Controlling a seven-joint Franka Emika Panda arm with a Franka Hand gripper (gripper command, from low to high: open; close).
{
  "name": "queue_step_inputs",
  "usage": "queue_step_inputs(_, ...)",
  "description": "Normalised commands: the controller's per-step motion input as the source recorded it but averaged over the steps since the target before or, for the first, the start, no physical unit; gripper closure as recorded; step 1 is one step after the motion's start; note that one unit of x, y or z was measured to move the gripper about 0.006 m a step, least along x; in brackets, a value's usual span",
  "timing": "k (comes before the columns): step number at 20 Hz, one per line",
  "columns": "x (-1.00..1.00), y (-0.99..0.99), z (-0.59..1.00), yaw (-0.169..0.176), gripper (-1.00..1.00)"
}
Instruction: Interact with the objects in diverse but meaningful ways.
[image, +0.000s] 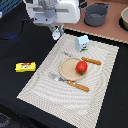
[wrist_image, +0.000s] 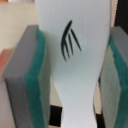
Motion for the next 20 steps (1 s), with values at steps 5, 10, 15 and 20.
queue_step_inputs(5, 0.69, -0.27, 0.00, -0.071, 1.00)
queue_step_inputs(10, 0.98, -0.03, 0.06, -0.039, 1.00)
queue_step_inputs(15, 0.96, -0.12, 0.03, -0.058, 1.00)
queue_step_inputs(20, 0.86, -0.23, 0.01, -0.073, 1.00)
